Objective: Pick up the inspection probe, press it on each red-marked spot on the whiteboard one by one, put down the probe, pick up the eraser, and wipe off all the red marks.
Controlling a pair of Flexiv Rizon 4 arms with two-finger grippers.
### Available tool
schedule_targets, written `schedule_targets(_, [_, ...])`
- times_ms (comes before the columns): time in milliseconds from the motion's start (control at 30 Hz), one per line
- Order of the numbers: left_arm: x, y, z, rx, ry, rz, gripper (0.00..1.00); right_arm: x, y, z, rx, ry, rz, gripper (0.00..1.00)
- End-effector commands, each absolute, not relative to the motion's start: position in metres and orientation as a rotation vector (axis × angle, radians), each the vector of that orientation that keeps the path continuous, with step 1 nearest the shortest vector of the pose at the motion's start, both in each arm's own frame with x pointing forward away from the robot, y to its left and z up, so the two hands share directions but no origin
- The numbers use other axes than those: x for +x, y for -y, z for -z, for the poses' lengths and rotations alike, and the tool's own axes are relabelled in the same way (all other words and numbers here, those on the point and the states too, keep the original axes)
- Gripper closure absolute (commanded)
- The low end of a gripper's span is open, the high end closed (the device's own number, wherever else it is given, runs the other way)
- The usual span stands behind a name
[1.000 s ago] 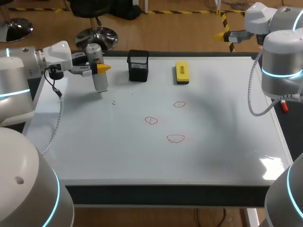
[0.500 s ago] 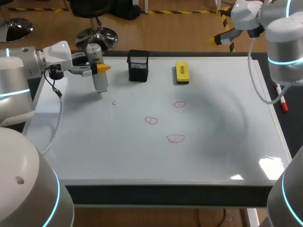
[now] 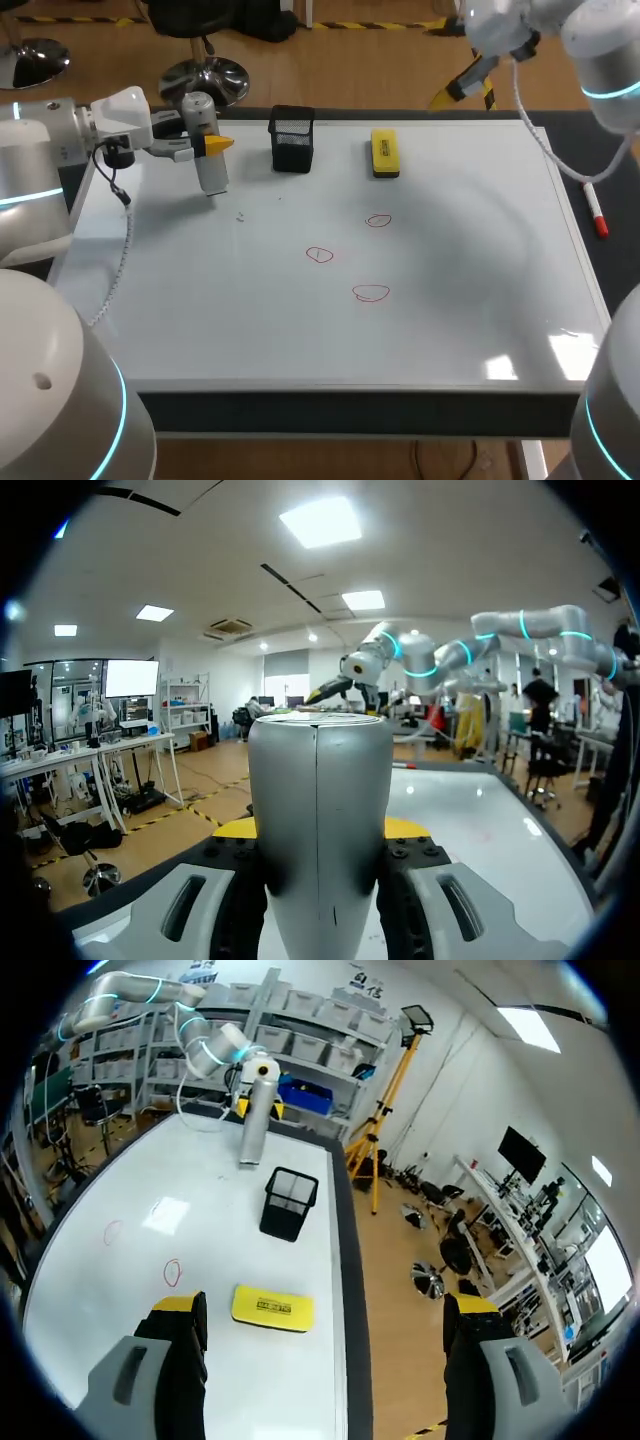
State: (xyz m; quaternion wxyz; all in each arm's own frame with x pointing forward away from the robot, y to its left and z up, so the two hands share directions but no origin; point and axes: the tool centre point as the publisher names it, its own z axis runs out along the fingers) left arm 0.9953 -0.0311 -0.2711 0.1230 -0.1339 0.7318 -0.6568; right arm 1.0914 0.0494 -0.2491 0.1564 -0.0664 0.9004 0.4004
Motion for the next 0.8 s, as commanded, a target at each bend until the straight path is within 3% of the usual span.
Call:
schedule_targets(33, [0.995,0.031,0.271,-0.390,-2.132,1.916,1.00,1.092,-0.055,0.253,-0.576,-2.899,-1.043,0.00])
schedule_targets(800, [0.995,0.031,0.271,-0.390,-2.132,1.916,1.00,1.071,-0.059,0.292,-1.408,-2.921,-0.499,0.00])
